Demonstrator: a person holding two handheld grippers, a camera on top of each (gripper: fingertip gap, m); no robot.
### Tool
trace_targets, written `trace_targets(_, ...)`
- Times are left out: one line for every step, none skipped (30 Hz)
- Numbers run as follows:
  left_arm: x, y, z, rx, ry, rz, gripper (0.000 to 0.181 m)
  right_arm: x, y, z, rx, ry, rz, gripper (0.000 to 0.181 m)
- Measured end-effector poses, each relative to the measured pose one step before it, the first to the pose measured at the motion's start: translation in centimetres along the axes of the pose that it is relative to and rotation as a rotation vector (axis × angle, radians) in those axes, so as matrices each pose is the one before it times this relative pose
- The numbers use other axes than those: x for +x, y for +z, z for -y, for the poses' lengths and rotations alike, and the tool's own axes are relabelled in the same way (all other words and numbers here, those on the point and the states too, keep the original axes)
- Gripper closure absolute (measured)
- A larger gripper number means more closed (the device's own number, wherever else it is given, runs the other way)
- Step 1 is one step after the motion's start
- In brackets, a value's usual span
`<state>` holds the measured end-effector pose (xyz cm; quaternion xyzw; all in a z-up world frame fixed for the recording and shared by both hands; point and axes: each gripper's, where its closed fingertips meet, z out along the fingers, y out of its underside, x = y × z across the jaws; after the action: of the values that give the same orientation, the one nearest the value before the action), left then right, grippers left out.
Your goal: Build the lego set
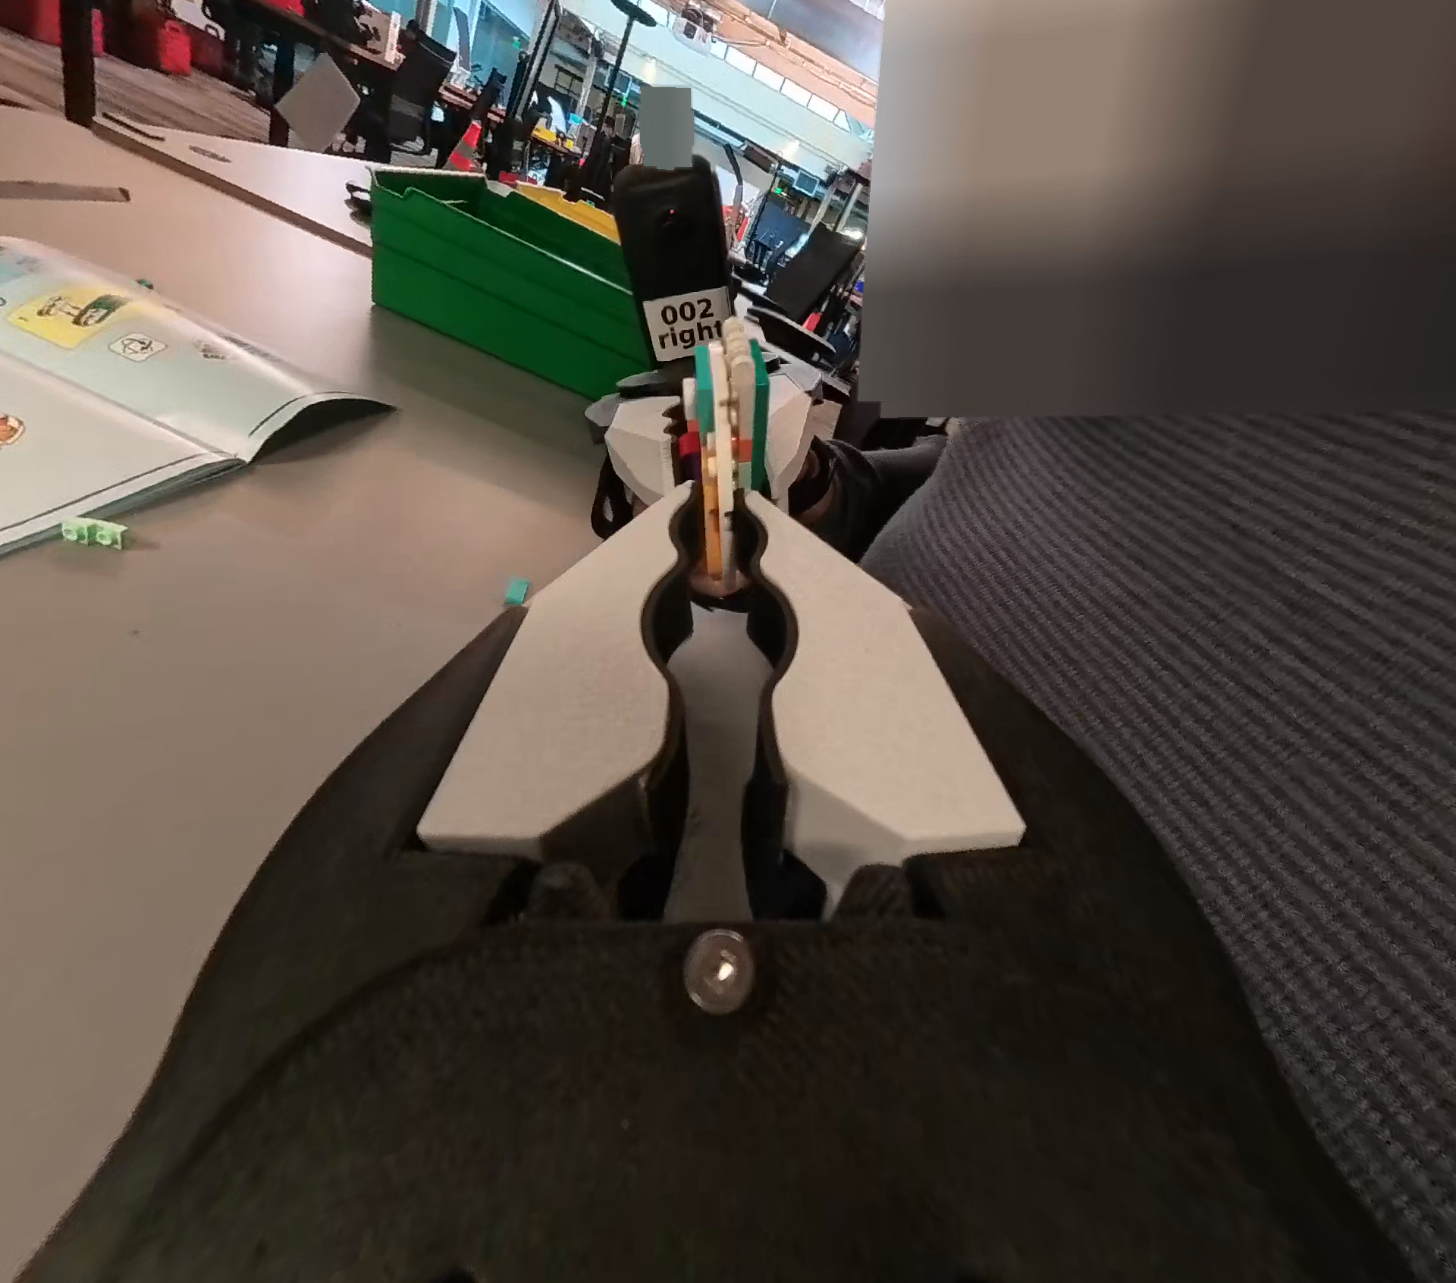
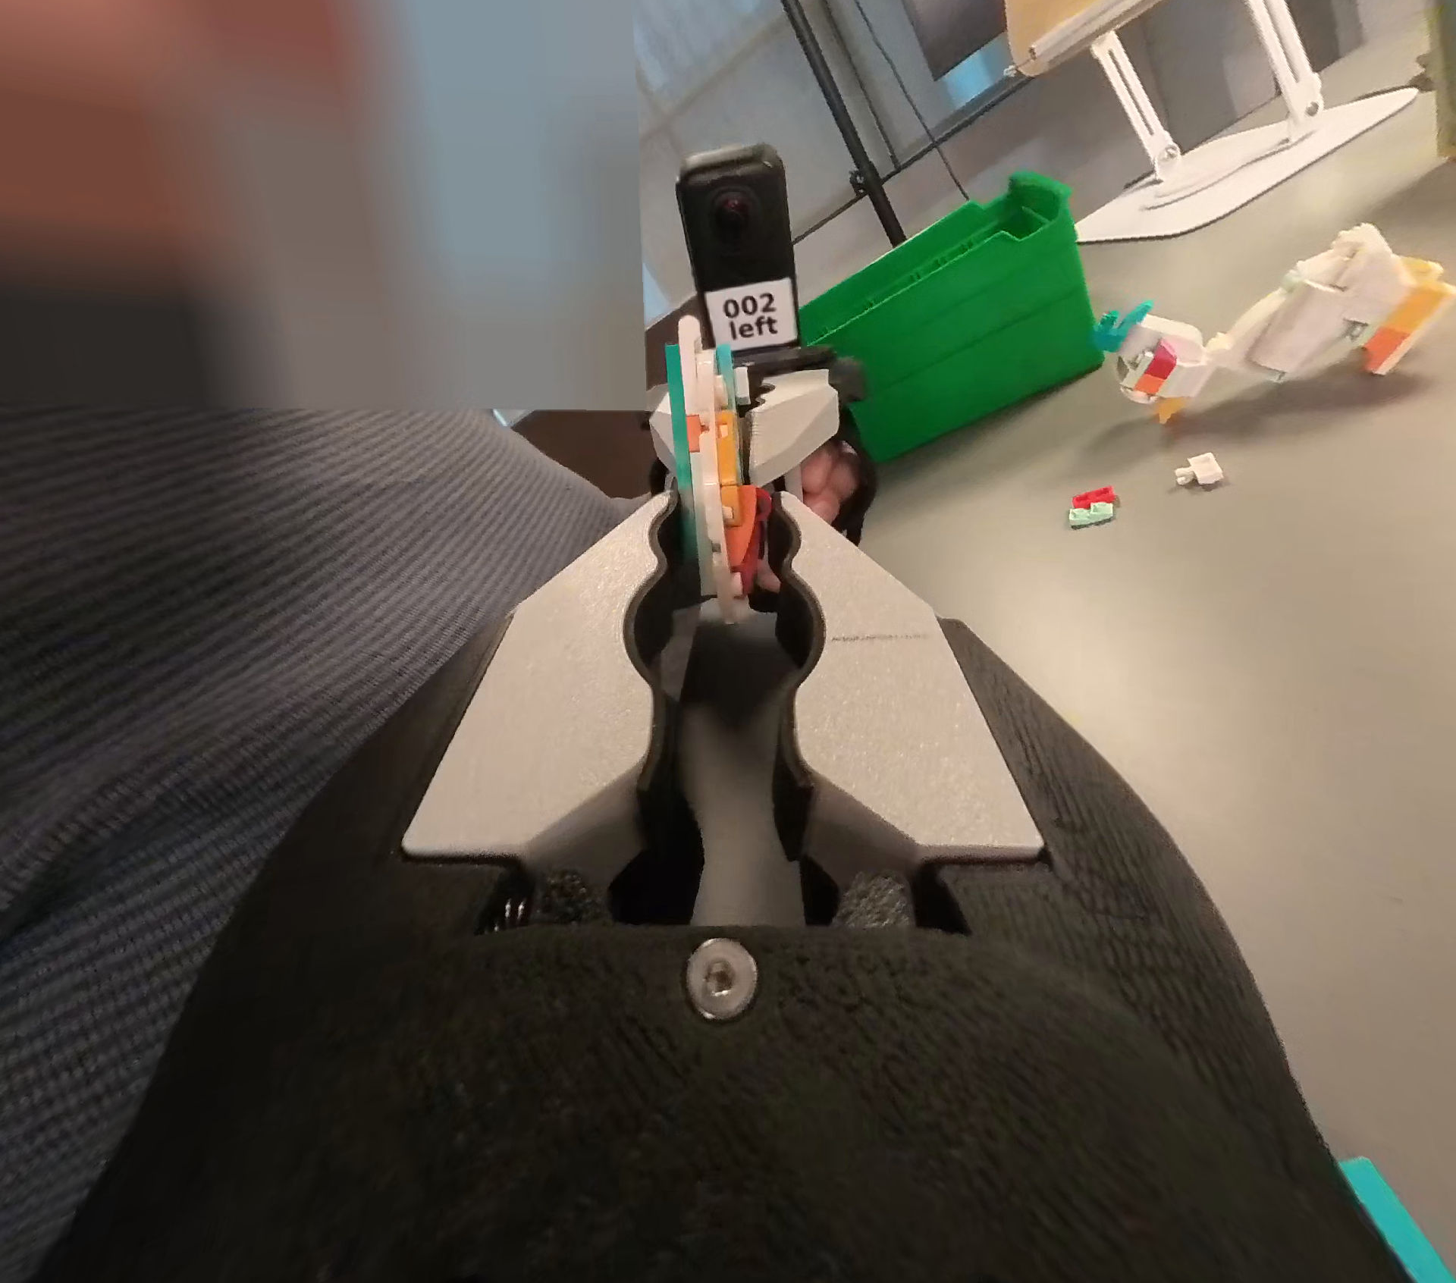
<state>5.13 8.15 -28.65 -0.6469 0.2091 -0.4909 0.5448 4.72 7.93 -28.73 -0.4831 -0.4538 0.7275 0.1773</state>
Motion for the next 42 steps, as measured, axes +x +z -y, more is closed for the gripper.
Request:
trace_targets(0.17, -0.054, 0.078, 0.0085, -0.0002, -0.0093, 0.176, -0.093, 0.068, -0.005, -0.0015, -0.0089, 0.005, 0.162)
trace_targets(0.116, -0.05, 0.093, 0.0097, -0.0022, -0.0073, 0.176, -0.103, 0.049, 0.019, 0.0001, -0.0069, 0.0041, 0.162)
trace_targets(0.106, -0.056, 0.055, 0.0086, -0.0002, -0.0055, 0.176, -0.091, 0.042, 0.028, 0.0006, -0.0058, 0.0042, 0.162)
trace_targets(0.04, -0.027, 0.027, 0.0063, 0.0036, -0.0006, 0.176, -0.047, 0.026, 0.012, 0.0018, -0.0046, 0.0029, 0.162)
trace_targets(0.035, -0.026, 0.017, 0.0059, 0.0094, 0.0031, 0.176, -0.03, 0.032, 0.038, 0.0043, -0.0026, 0.0037, 0.162)
trace_targets(0.037, -0.028, 0.013, 0.0052, 0.0142, 0.0034, 0.176, 0.015, 0.081, 0.02, 0.0057, -0.0037, 0.0029, 0.162)
trace_targets(0.011, -0.02, 0.002, 0.003, 0.0182, 0.0057, 0.176, 0.029, 0.107, -0.038, 0.0057, -0.0086, -0.0005, 0.162)
trace_targets(0.016, -0.04, -0.006, 0.0008, 0.0224, 0.0078, 0.176, 0.104, 0.061, -0.012, 0.0037, -0.0144, -0.0032, 0.162)
trace_targets(0.097, -0.029, 0.027, 0.0025, 0.0304, 0.0059, 0.176, -0.382, -0.117, 0.192, 0.0019, -0.0189, -0.0008, 0.162)
trace_targets(0.116, -0.017, 0.077, 0.004, 0.0318, 0.0026, 0.176, -0.203, 0.021, 0.095, 0.0008, -0.0232, 0.0012, 0.162)
trace_targets(0.138, -0.014, 0.085, 0.002, 0.0273, 0.0018, 0.176, -0.124, 0.054, 0.079, -0.002, -0.0231, 0.0005, 0.162)
trace_targets(0.039, 0.047, 0.114, 0.0009, 0.0206, 0.0003, 0.176, -0.165, 0.037, 0.063, -0.0036, -0.0252, -0.0004, 0.162)
trace_targets(0.133, -0.025, 0.1, 0.0019, 0.0182, -0.0024, 0.176, -0.131, 0.077, 0.072, -0.004, -0.0251, -0.0008, 0.162)
trace_targets(0.108, -0.028, 0.089, 0.0031, 0.0159, -0.0021, 0.177, -0.103, 0.066, 0.073, -0.0051, -0.0225, -0.0025, 0.162)
trace_targets(0.091, -0.035, 0.105, 0.0036, 0.015, -0.0018, 0.176, -0.127, 0.061, 0.068, -0.0061, -0.022, -0.0025, 0.162)
trace_targets(0.105, -0.031, 0.095, 0.0048, 0.0145, -0.003, 0.176, -0.127, 0.064, 0.072, -0.0062, -0.0212, -0.0006, 0.162)
trace_targets(0.134, -0.017, 0.128, 0.0058, 0.0131, -0.0032, 0.176, -0.144, 0.053, 0.077, -0.0061, -0.0187, 0.001, 0.162)
trace_targets(0.092, -0.018, 0.097, 0.0055, 0.0122, -0.0007, 0.176, -0.112, 0.038, 0.079, -0.006, -0.0183, -0.0009, 0.162)
trace_targets(0.085, -0.03, 0.097, 0.0059, 0.0126, -0.0003, 0.176, -0.081, 0.049, 0.062, -0.0049, -0.0173, -0.0021, 0.162)
trace_targets(0.085, -0.028, 0.091, 0.0066, 0.0135, -0.001, 0.176, -0.095, 0.057, 0.067, -0.0048, -0.0158, -0.0014, 0.162)
trace_targets(0.11, -0.025, 0.104, 0.0063, 0.0136, -0.0001, 0.176, -0.09, 0.053, 0.07, -0.0047, -0.0175, -0.0017, 0.162)
trace_targets(0.069, 0.003, 0.07, 0.0048, 0.0147, 0.0014, 0.176, -0.073, 0.04, 0.055, -0.0059, -0.019, -0.0029, 0.162)
trace_targets(0.071, -0.01, 0.082, 0.0044, 0.014, 0.0004, 0.176, -0.057, 0.057, 0.047, -0.0073, -0.0207, -0.0036, 0.162)
trace_targets(0.046, 0.0, 0.072, 0.0055, 0.0135, 0.0, 0.177, -0.027, 0.044, 0.037, -0.0079, -0.0204, -0.0051, 0.162)
trace_targets(-0.093, 0.015, 0.018, 0.0064, 0.0159, 0.0043, 0.177, 0.011, 0.037, 0.06, -0.0074, -0.0215, -0.0076, 0.162)
trace_targets(0.017, 0.012, 0.057, 0.0058, 0.0132, 0.0044, 0.177, -0.011, 0.026, 0.066, -0.0059, -0.0227, -0.0056, 0.162)
trace_targets(0.051, 0.012, 0.048, 0.0043, 0.0077, 0.001, 0.177, -0.019, 0.017, 0.061, -0.0057, -0.0189, -0.0027, 0.162)
trace_targets(0.034, 0.004, 0.046, 0.0031, 0.0047, -0.0013, 0.177, -0.026, 0.023, 0.068, -0.0051, -0.0132, -0.0023, 0.162)
trace_targets(0.028, -0.005, 0.017, 0.0011, 0.0046, -0.0015, 0.177, -0.001, 0.031, 0.037, -0.0037, -0.0083, -0.0018, 0.162)
trace_targets(0.04, -0.012, 0.013, -0.0005, 0.0042, -0.0021, 0.177, -0.023, 0.018, 0.029, -0.0019, -0.0021, 0.0002, 0.162)
trace_targets(0.019, 0.007, 0.009, -0.0012, 0.0042, -0.0005, 0.177, -0.001, 0.014, 0.013, 0.0001, 0.0016, 0.0005, 0.162)
trace_targets(-0.018, 0.018, -0.008, -0.0016, 0.0043, 0.0003, 0.177, -0.008, 0.009, 0.002, 0.0008, 0.0023, 0.0005, 0.162)
trace_targets(0.011, -0.004, -0.005, -0.001, 0.0035, 0.0, 0.177, -0.002, -0.002, -0.021, 0.0002, 0.0041, 0.0015, 0.162)
trace_targets(-0.008, 0.003, -0.02, -0.0012, 0.0014, 0.0012, 0.177, 0.016, -0.005, -0.039, -0.0006, 0.0058, 0.002, 0.162)
trace_targets(-0.039, 0.01, -0.027, -0.0004, -0.0073, 0.0004, 0.177, 0.042, -0.022, -0.067, -0.0014, 0.0069, 0.001, 0.162)
trace_targets(-0.07, -0.012, -0.046, 0.0016, -0.0232, -0.0015, 0.177, 0.085, -0.012, -0.081, -0.0012, 0.0138, 0.0008, 0.162)
trace_targets(-0.219, -0.023, -0.099, 0.0026, -0.0395, -0.0008, 0.177, 0.226, 0.031, -0.085, -0.0007, 0.0309, 0.0006, 0.162)
trace_targets(-0.281, -0.026, -0.126, 0.0011, -0.0457, 0.0019, 0.177, 0.291, -0.003, -0.144, 0.0003, 0.0433, -0.0013, 0.162)
trace_targets(-0.347, -0.031, -0.132, 0.0003, -0.0565, 0.0023, 0.176, 0.362, -0.008, -0.155, 0.0052, 0.0545, -0.0037, 0.162)
trace_targets(-0.47, -0.03, -0.116, -0.0006, -0.0709, 0.0079, 0.176, 0.496, -0.01, -0.156, 0.0101, 0.0738, -0.0063, 0.162)
trace_targets(-0.514, -0.047, -0.115, -0.0004, -0.0719, 0.0068, 0.176, 0.495, -0.01, -0.133, 0.0156, 0.0883, -0.0008, 0.162)
trace_targets(-0.406, -0.051, -0.08, 0.0018, -0.0586, 0.0028, 0.176, 0.407, -0.002, -0.09, 0.0232, 0.0799, 0.0035, 0.162)
